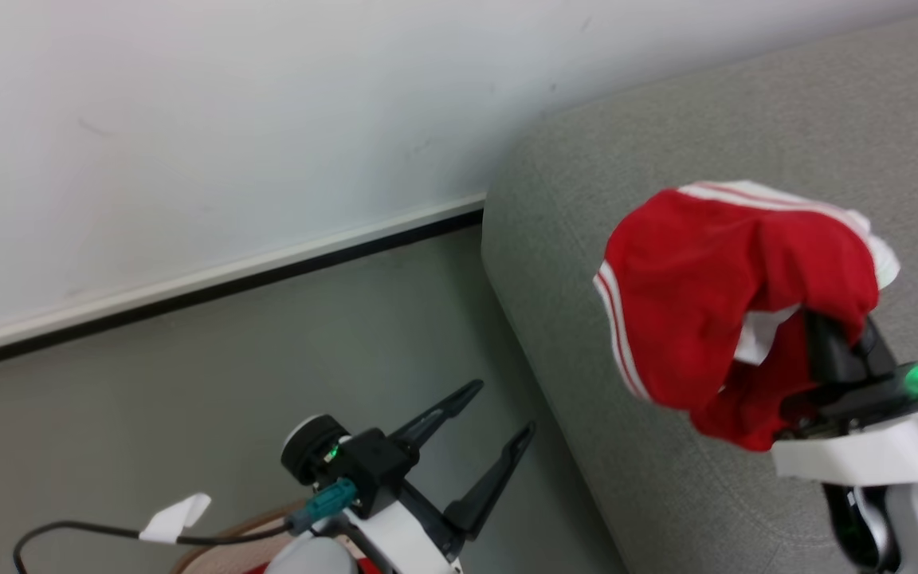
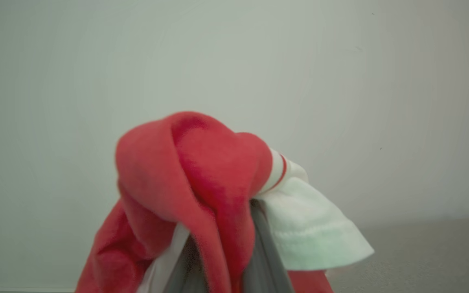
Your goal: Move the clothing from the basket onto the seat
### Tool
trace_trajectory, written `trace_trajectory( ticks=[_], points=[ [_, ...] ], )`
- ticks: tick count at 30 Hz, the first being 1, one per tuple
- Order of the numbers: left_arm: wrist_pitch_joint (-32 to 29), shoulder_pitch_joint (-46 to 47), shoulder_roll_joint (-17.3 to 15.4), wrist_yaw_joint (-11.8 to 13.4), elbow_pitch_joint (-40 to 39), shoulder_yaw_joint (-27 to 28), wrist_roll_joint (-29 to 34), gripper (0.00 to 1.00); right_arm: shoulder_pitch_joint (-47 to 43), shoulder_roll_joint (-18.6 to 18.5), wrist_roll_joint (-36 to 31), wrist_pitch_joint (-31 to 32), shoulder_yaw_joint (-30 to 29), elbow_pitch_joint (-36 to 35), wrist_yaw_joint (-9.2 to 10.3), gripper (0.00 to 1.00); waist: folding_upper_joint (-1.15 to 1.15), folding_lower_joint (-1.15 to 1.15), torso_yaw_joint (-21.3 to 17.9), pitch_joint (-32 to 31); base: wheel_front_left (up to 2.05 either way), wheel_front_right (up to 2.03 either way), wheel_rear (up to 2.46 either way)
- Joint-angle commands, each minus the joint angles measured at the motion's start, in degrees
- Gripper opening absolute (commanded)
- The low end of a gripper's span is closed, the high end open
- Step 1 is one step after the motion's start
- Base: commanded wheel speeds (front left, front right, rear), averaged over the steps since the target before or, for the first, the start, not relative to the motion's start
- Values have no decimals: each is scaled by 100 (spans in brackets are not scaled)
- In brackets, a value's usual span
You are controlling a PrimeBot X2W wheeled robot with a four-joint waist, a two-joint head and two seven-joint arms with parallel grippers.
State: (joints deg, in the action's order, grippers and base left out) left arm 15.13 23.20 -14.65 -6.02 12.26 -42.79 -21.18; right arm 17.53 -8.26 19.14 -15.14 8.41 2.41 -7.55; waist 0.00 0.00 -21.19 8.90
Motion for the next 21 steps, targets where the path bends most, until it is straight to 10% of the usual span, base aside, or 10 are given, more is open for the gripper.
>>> trace_trajectory(
  ticks=[1,21],
  points=[
    [3,124,-47,-14,-10,-2,116,100,185,-76,-49,0,-107,34,12,0,0,0,86,198,0,0,0],
    [-151,1083,-386,-84,-163,-123,247,100,2088,-1083,535,0,-1273,1607,12,0,0,0,801,2022,0,0,0]
  ],
)
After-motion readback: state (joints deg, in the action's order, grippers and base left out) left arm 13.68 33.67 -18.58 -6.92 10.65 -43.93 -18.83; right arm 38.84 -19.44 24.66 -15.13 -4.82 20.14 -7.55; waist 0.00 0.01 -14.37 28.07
